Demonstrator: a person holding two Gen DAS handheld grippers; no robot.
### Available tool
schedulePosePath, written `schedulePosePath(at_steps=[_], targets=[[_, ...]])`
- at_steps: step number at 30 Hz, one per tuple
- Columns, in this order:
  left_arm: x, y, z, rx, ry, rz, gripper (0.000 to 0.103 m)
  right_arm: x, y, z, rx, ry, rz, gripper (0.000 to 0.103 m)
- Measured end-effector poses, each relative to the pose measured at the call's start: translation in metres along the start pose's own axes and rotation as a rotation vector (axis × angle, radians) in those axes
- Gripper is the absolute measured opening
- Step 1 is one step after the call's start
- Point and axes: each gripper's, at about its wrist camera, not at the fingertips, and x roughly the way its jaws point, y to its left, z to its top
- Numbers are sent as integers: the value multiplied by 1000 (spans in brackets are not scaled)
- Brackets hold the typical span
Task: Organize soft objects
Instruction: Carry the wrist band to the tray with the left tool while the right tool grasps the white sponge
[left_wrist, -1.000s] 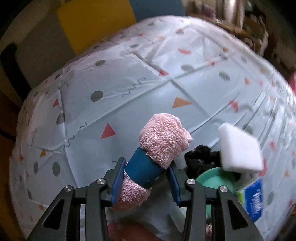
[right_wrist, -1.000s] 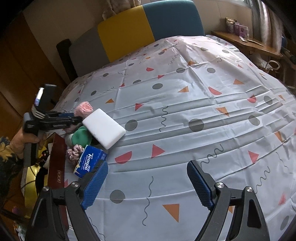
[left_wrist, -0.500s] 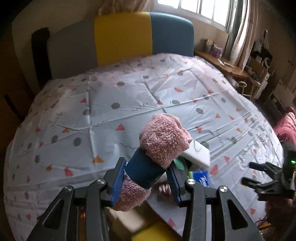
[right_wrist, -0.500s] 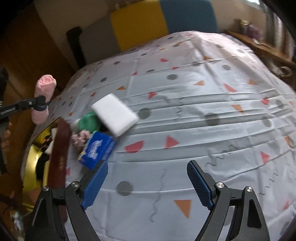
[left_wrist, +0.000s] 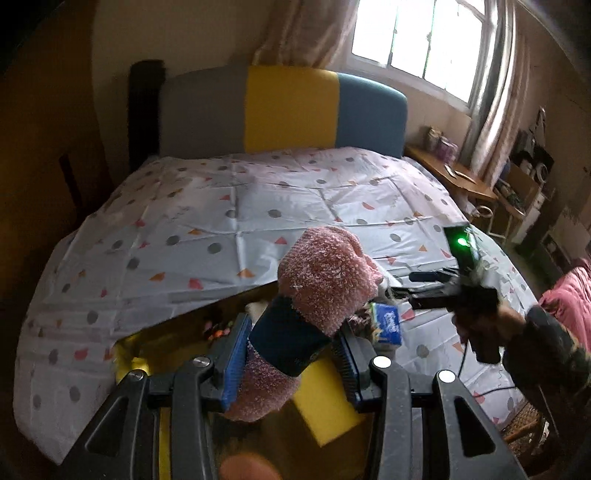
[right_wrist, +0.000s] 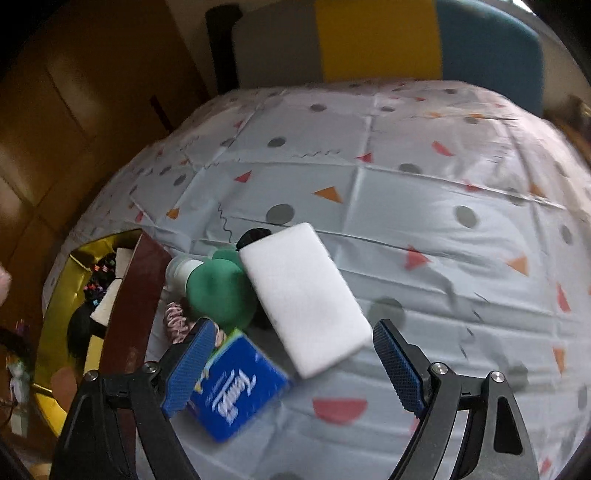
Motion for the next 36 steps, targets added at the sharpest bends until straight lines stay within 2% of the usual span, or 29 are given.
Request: schedulePosePath(at_steps=[8, 9, 10, 13, 17, 21, 27, 32, 36], targets=[[-23, 31, -42, -139, 2, 8, 44, 40, -3, 18, -51, 76, -45, 87], [-23, 34, -46, -156, 4, 5, 44, 44, -3, 19, -56, 82, -40, 77], [-23, 36, -50, -176, 9, -1, 44, 46, -3, 20, -59, 88, -45, 59], [-21, 41, -62, -213, 21, -1, 44, 39, -4, 20, -52, 84, -56, 58], [-20, 39, -71, -231, 21, 11, 44, 12, -13, 11, -33, 71, -125, 58], [-21, 35, -81, -232, 11, 36, 44, -20, -23, -14, -10, 120, -192, 60], [-28, 39, -101, -296, -4, 53, 44, -39, -7, -84, -3, 202, -171, 60], [-38, 58, -122, -377, 1, 102, 44, -32, -1, -122, 47, 183, -164, 61], [-46, 73, -142, -441, -5, 153, 44, -29, 2, -127, 20, 160, -191, 60]])
